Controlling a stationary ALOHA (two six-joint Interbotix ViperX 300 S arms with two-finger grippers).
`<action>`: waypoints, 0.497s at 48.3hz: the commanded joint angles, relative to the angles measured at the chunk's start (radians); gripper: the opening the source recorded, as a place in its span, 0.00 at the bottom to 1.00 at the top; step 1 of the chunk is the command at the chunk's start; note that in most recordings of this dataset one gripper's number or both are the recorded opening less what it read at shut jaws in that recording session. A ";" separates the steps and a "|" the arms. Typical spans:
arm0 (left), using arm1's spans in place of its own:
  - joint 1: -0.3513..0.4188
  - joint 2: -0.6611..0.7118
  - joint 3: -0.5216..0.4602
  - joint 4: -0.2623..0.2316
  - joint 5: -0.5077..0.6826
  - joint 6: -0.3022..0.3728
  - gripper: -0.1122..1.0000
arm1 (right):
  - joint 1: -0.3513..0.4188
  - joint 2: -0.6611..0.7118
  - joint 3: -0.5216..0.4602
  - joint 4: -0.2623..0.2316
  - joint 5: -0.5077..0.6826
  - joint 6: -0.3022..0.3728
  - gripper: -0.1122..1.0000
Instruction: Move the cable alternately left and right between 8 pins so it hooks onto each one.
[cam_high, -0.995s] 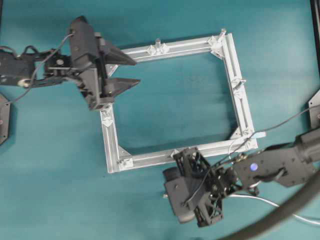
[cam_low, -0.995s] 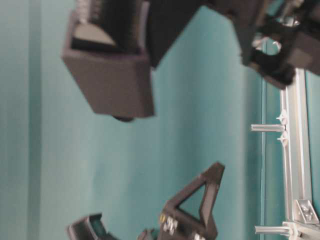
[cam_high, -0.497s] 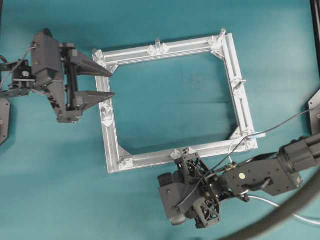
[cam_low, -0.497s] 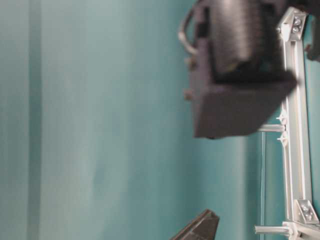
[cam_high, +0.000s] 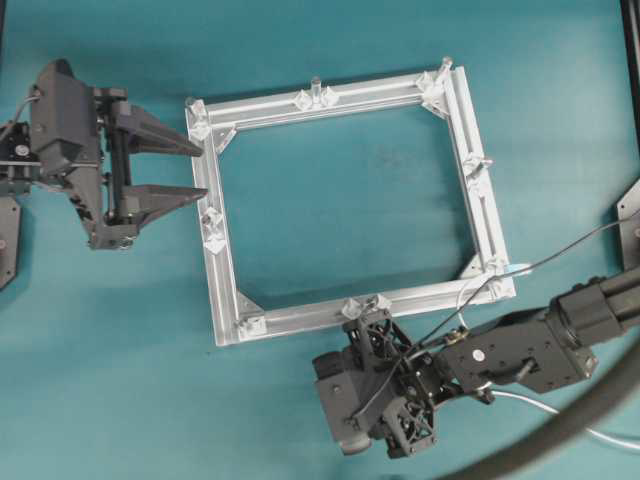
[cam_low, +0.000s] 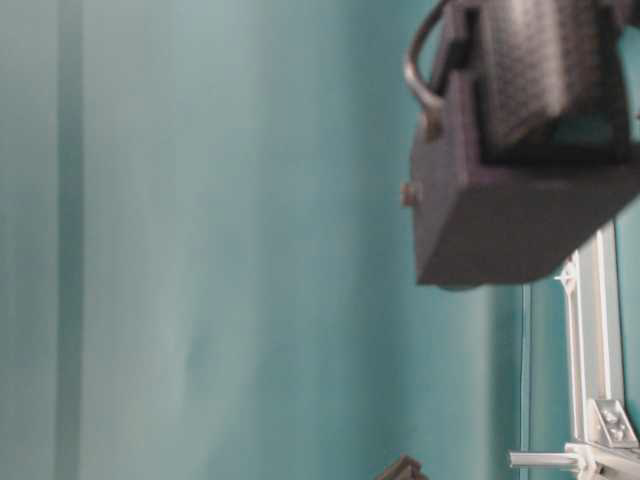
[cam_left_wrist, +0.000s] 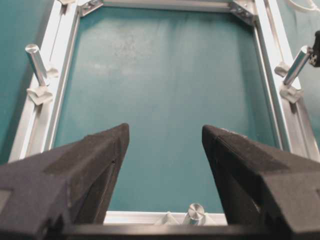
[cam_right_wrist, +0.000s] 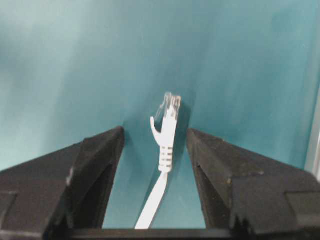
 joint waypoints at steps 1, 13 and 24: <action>-0.003 -0.029 0.000 0.005 -0.005 0.005 0.73 | -0.012 -0.009 -0.021 -0.005 -0.021 0.002 0.62; -0.003 -0.086 0.037 0.003 0.000 0.003 0.73 | -0.025 0.011 -0.026 -0.005 -0.067 0.002 0.37; -0.003 -0.152 0.080 0.005 0.031 -0.018 0.73 | -0.025 -0.003 -0.012 -0.005 -0.017 0.028 0.23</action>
